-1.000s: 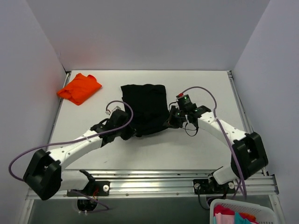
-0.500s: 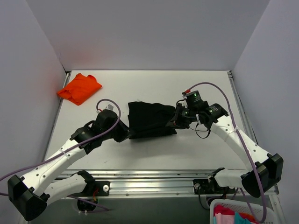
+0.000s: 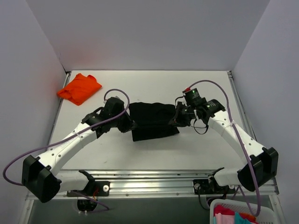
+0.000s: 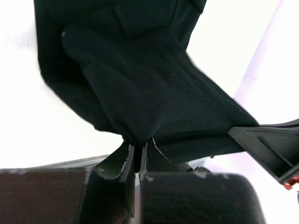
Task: Fold and stack the t-shirts
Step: Fold the tshirt
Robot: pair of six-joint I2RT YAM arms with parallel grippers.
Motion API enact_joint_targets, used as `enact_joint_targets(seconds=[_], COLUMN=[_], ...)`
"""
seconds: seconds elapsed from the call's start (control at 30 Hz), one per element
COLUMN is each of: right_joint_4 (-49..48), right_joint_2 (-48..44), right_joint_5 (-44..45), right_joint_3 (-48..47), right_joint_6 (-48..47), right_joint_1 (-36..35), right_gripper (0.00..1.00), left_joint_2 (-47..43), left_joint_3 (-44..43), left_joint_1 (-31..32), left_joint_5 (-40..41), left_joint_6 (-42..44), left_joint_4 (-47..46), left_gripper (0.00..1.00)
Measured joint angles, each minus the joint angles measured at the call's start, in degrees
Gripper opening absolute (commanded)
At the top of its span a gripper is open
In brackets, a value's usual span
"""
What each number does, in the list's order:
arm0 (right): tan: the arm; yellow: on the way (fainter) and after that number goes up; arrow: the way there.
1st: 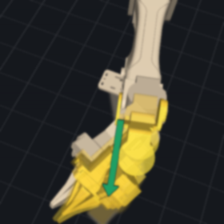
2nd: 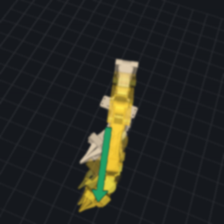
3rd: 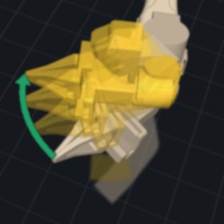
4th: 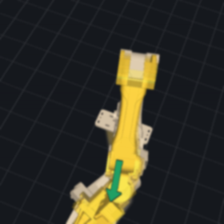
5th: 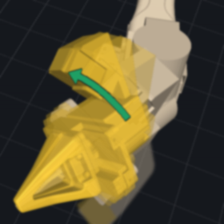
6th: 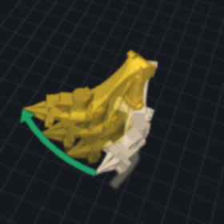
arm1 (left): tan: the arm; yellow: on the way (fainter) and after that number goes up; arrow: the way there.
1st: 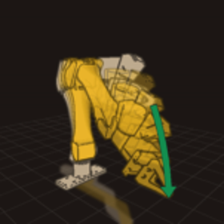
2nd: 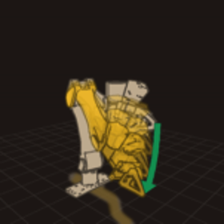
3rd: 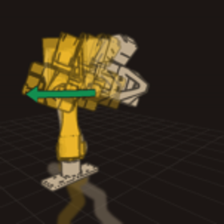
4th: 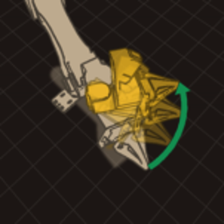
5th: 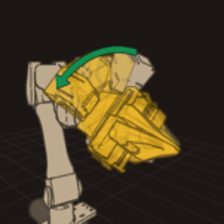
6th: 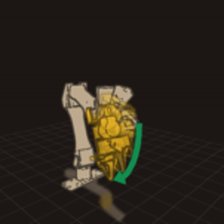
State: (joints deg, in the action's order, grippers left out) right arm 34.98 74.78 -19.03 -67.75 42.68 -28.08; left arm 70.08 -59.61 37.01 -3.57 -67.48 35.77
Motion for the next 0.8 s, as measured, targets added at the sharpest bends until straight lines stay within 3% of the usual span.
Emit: enact_joint_targets(seconds=[0.57, 0.6, 0.63, 0.67, 0.7, 0.73, 0.8], right_joint_4=[-1.97, -2.34, -2.86, -3.37, -3.91, -4.11, -3.69], right_joint_2=[21.05, 22.69, 24.81, 27.58, 30.84, 34.82, 44.92], right_joint_5=[-1.49, -1.68, -1.88, -1.90, -1.73, -1.14, 0.35], right_joint_3=[-17.51, -18.53, -19.96, -21.79, -24.24, -27.43, -37.88], right_joint_6=[-5.86, -5.88, -5.86, -5.88, -5.81, -5.53, -6.05], right_joint_1=[5.01, 5.33, 5.70, 6.08, 6.58, 7.15, 8.74], right_gripper=[0.00, 0.00, 0.00, 0.09, 0.32, 0.96, 1.00], left_joint_2=[14.73, 15.87, 18.27, 20.72, 23.96, 27.98, 37.24], left_joint_3=[-11.85, -12.33, -13.35, -14.51, -16.24, -18.75, -26.03], left_joint_1=[-10.78, -11.58, -12.85, -13.94, -15.10, -16.31, -18.97], left_joint_5=[-6.69, -7.48, -8.55, -9.42, -10.54, -11.17, -12.41], left_joint_6=[8.57, 9.11, 10.19, 11.47, 13.00, 14.62, 16.90], left_joint_4=[-1.73, -2.34, -3.32, -4.48, -5.60, -6.03, -6.38], left_gripper=[0.02, 0.06, 0.24, 0.48, 0.84, 0.94, 0.94])
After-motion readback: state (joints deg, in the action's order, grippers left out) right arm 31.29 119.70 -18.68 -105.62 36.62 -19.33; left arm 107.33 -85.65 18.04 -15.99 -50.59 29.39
